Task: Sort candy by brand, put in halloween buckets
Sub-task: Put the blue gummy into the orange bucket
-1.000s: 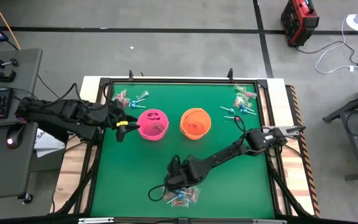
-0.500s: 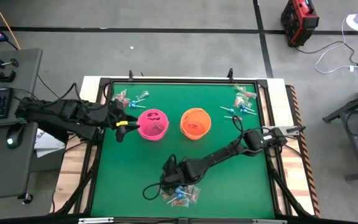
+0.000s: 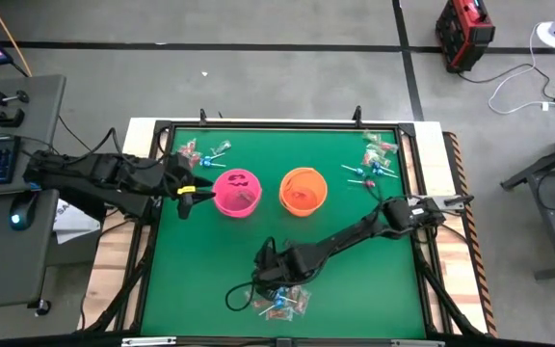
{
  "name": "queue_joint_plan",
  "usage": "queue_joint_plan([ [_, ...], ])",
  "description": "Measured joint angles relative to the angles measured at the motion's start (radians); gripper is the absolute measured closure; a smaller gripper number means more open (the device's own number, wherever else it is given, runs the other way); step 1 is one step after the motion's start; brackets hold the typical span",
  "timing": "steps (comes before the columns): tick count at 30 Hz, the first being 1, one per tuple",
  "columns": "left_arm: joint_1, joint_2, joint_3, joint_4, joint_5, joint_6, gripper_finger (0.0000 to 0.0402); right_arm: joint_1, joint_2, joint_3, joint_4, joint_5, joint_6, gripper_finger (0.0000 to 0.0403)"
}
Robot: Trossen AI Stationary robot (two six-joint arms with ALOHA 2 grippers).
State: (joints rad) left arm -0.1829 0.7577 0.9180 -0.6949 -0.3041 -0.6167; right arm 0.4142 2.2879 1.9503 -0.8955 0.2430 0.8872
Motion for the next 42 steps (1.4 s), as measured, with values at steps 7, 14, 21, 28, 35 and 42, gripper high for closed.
queue_joint_plan([
  [7, 0.000, -0.011, 0.001, 0.007, -0.017, 0.014, 0.0214, -0.027, -0.250, 0.006, -0.353, 0.285, 0.004, 0.0398],
  [14, 0.001, -0.010, 0.001, 0.050, -0.016, 0.069, 0.0214, -0.224, -0.386, -0.050, -0.491, 0.338, 0.010, 0.0401],
  [21, 0.001, -0.010, 0.001, 0.071, 0.007, 0.079, 0.0214, -0.425, -0.428, -0.265, -0.300, 0.082, -0.099, 0.0402],
  [28, 0.001, -0.010, 0.001, 0.073, -0.003, 0.106, 0.0214, -0.473, -0.435, -0.267, -0.221, 0.006, -0.167, 0.0402],
  [35, 0.070, 0.011, 0.000, 0.160, -0.041, 0.143, 0.0214, -0.475, -0.451, -0.191, -0.247, -0.012, -0.342, 0.0403],
  [42, 0.286, 0.111, 0.012, 0.209, 0.170, 0.239, 0.0214, -0.580, -0.523, -0.199, -0.247, -0.114, -0.584, 0.0403],
])
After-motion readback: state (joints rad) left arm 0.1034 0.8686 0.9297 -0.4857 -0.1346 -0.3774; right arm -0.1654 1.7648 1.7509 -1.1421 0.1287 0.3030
